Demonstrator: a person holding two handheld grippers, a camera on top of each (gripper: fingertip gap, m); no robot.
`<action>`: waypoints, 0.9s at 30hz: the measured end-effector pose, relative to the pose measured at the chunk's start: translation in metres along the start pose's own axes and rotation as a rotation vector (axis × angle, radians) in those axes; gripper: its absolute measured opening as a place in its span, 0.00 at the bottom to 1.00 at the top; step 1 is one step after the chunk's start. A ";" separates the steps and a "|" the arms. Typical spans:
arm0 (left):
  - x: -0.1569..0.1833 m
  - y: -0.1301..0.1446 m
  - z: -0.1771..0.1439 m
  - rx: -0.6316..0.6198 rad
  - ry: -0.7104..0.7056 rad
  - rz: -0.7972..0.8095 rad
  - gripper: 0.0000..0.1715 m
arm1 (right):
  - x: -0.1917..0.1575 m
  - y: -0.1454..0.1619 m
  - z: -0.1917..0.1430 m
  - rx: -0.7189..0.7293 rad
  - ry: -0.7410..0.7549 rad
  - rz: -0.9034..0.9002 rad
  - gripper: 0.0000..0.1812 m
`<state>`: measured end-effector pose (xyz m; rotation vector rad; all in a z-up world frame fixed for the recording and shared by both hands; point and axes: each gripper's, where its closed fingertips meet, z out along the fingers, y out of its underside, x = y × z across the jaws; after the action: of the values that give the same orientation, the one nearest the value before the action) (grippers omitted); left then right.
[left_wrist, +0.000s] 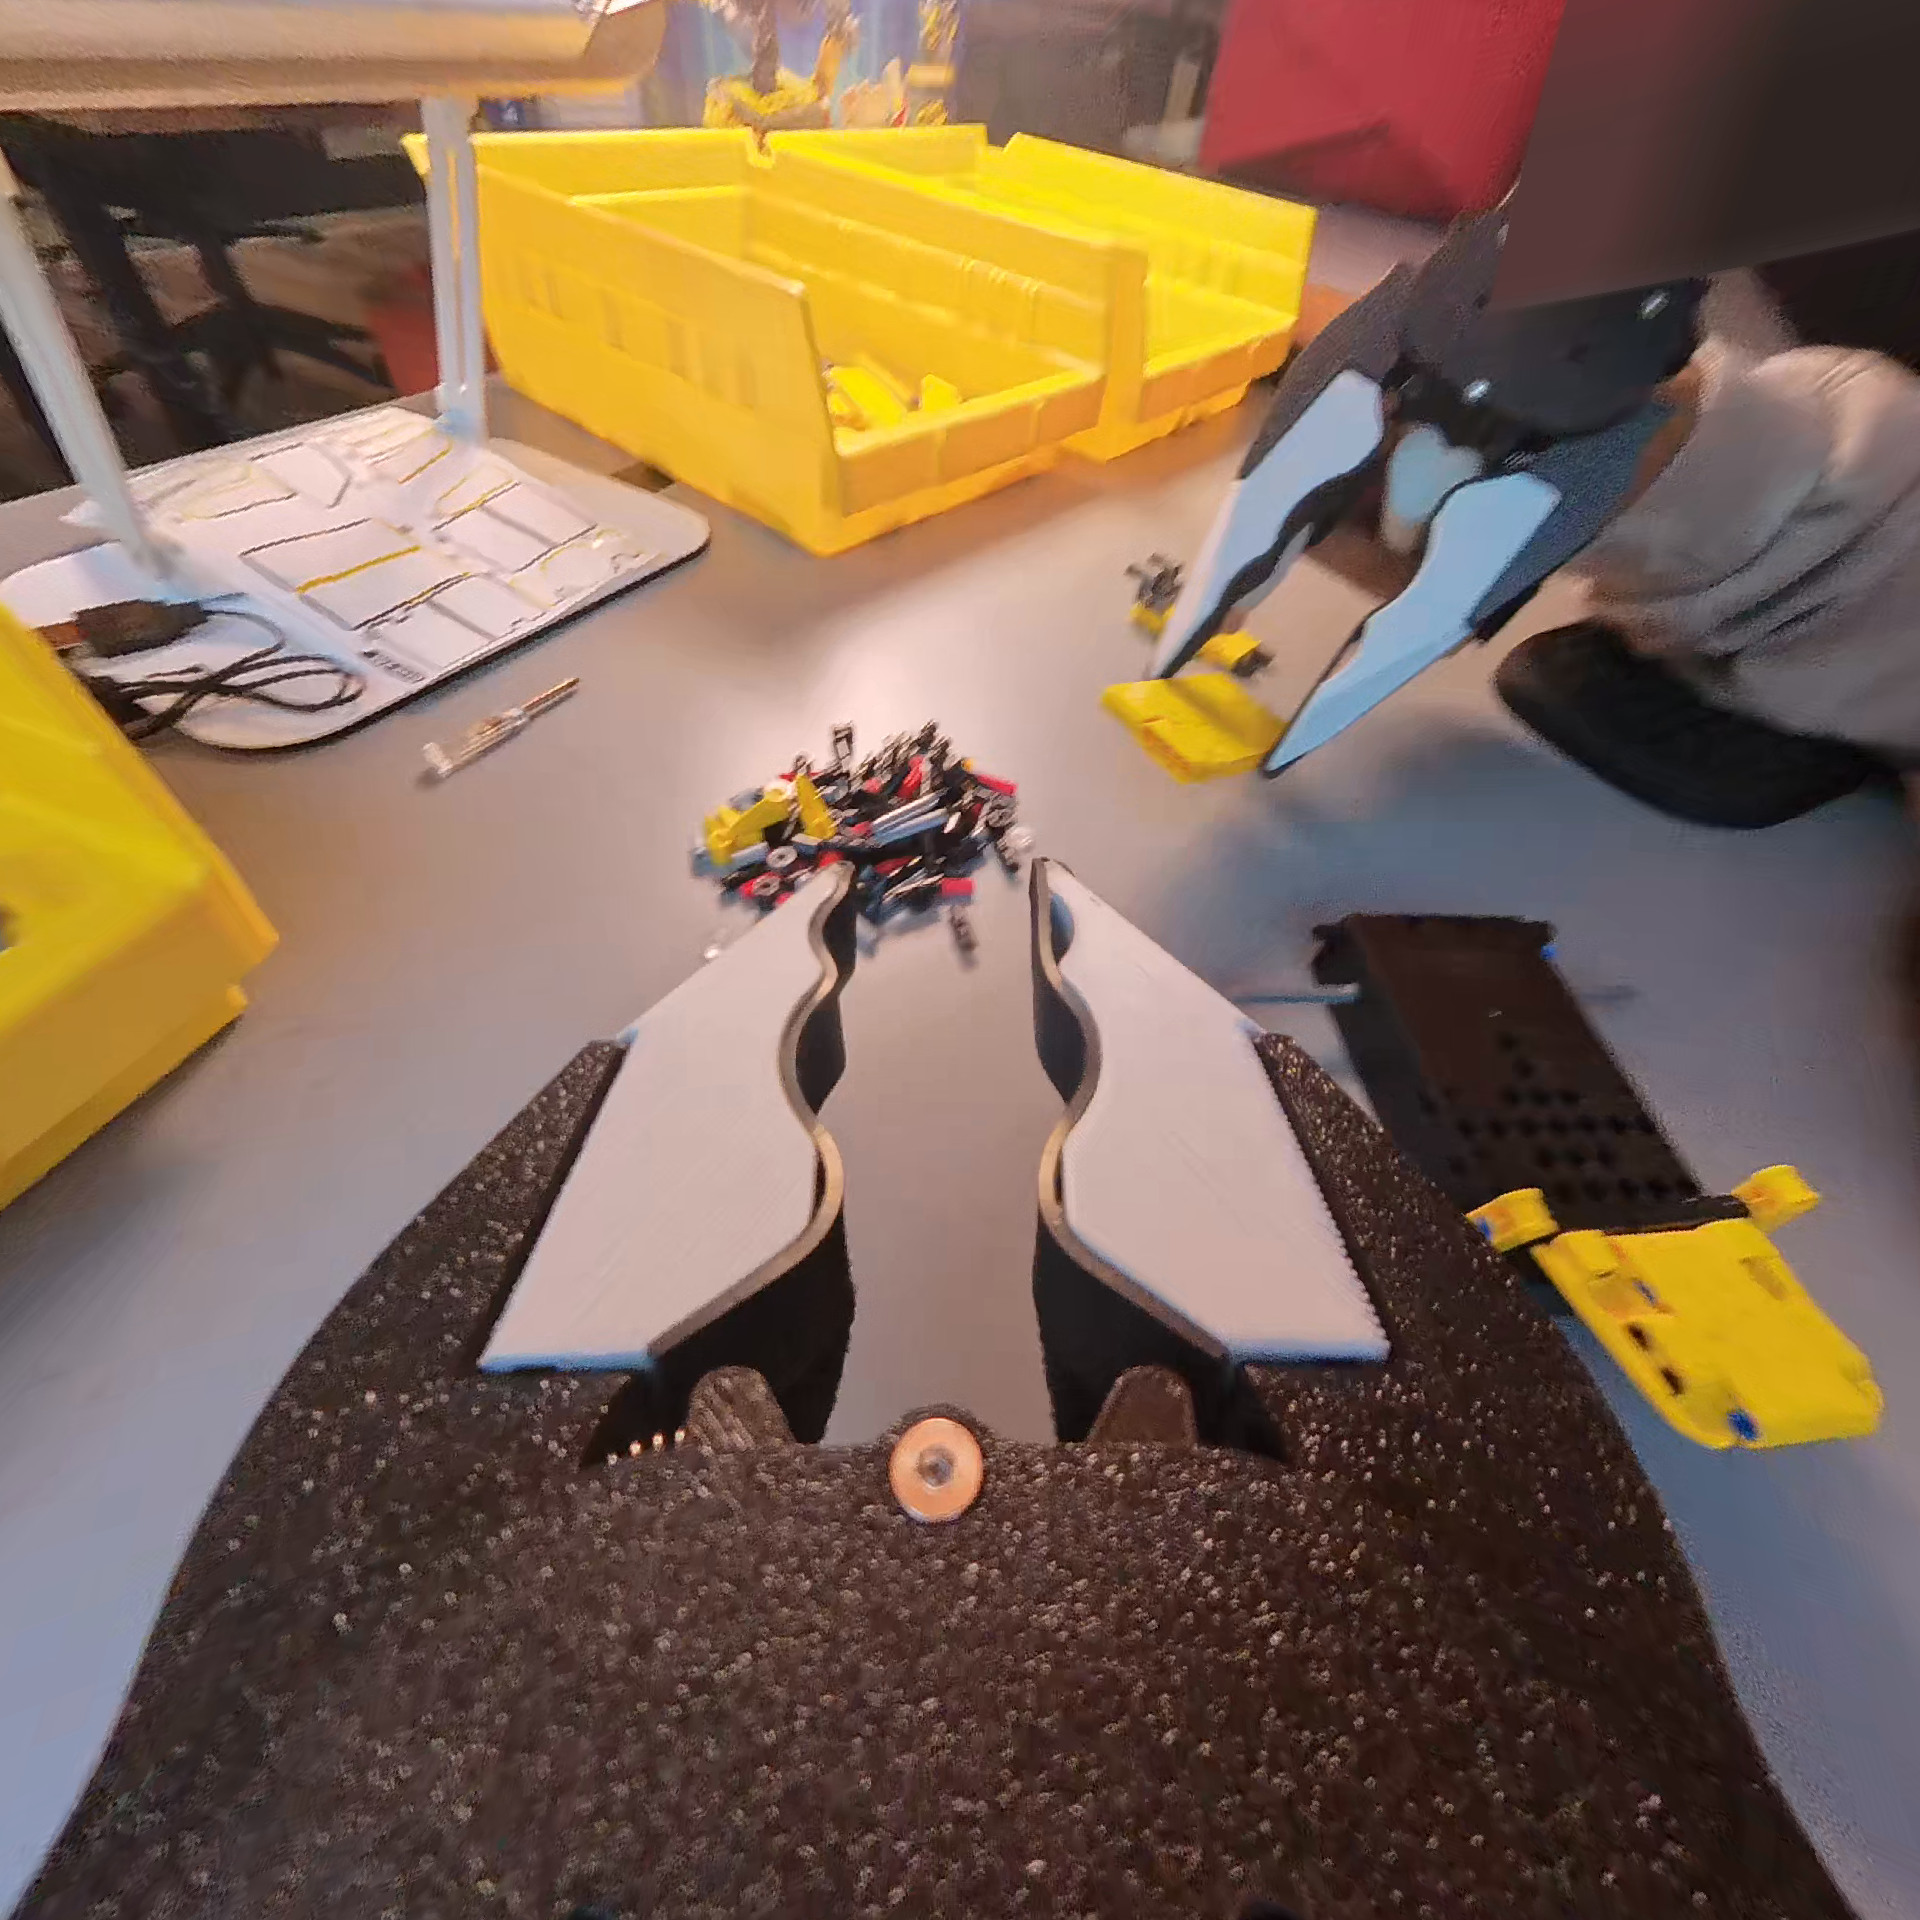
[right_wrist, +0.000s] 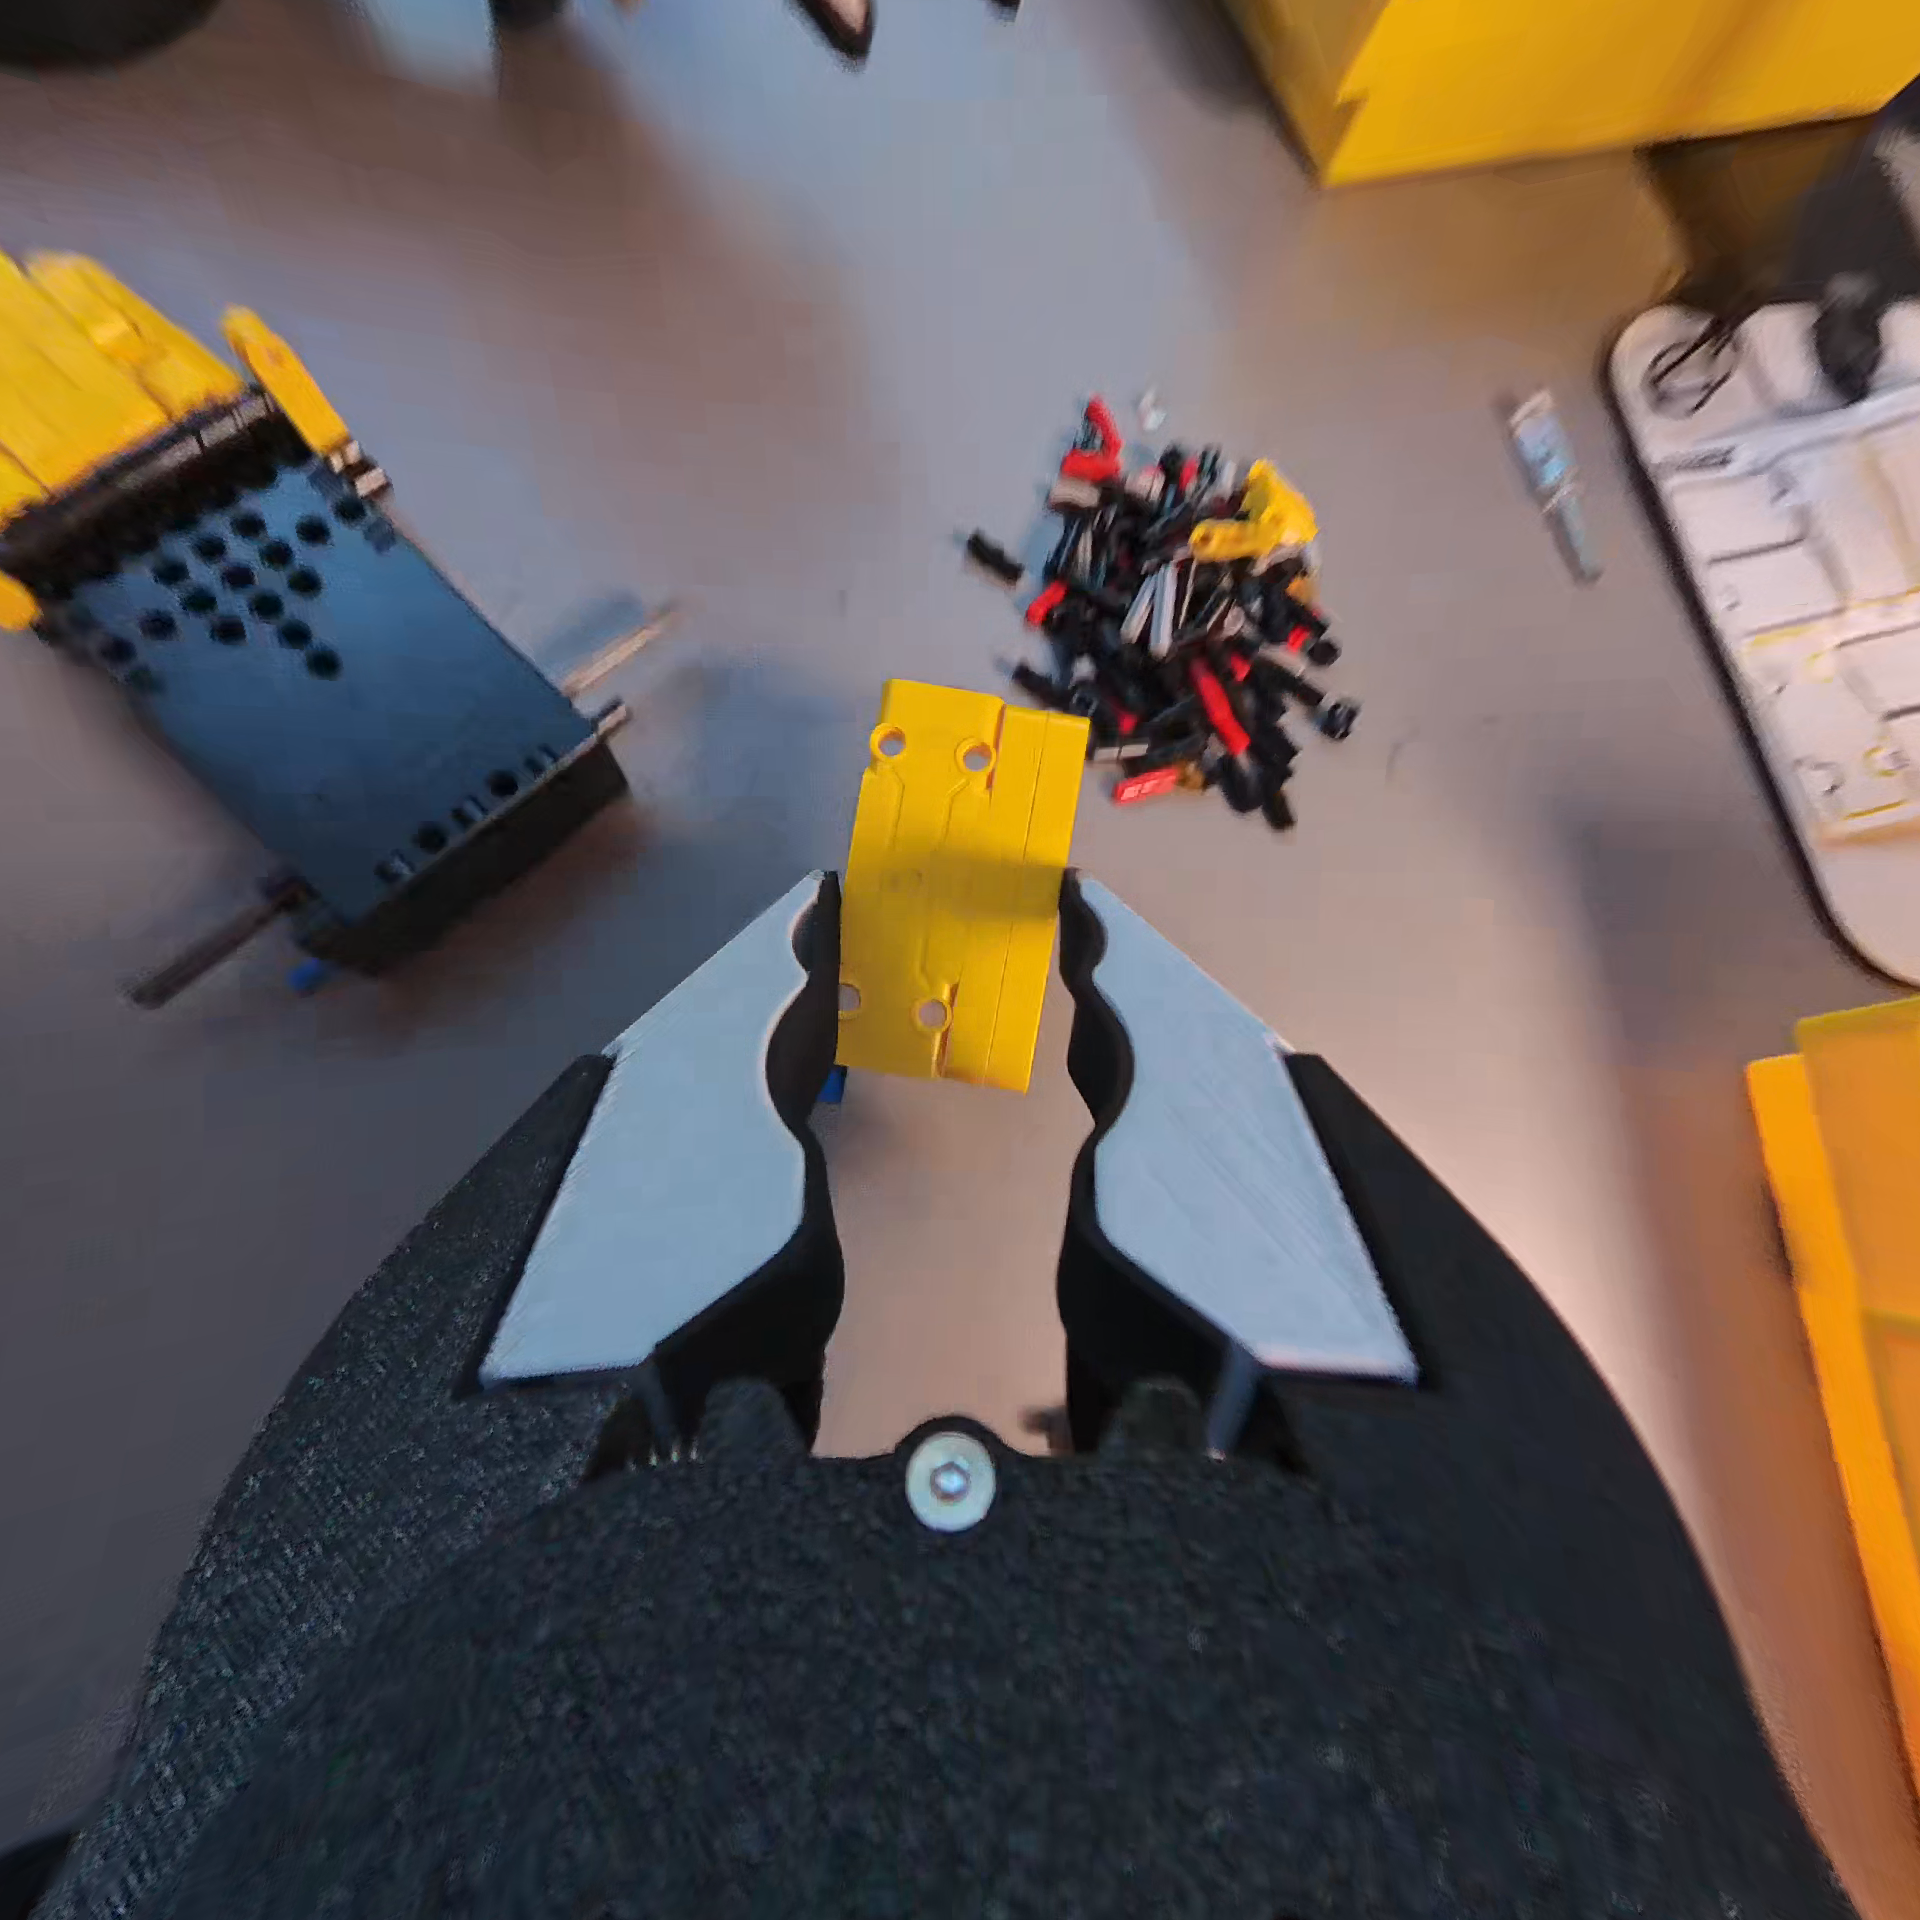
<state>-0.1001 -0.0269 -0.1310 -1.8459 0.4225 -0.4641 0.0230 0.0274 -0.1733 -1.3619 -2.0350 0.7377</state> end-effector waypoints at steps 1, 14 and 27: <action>0.007 -0.006 0.001 0.036 0.039 -0.037 0.21 | 0.002 -0.014 -0.002 0.074 0.023 -0.003 0.23; 0.065 -0.047 0.026 0.259 0.300 -0.352 0.20 | -0.009 -0.111 -0.004 0.516 0.220 -0.088 0.23; 0.074 -0.048 0.005 0.241 0.342 -0.125 0.03 | -0.038 -0.112 -0.008 0.582 0.080 -0.089 0.12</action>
<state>-0.0310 -0.0452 -0.0787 -1.5669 0.4597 -0.8846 -0.0285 -0.0441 -0.0938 -0.9398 -1.6230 1.1057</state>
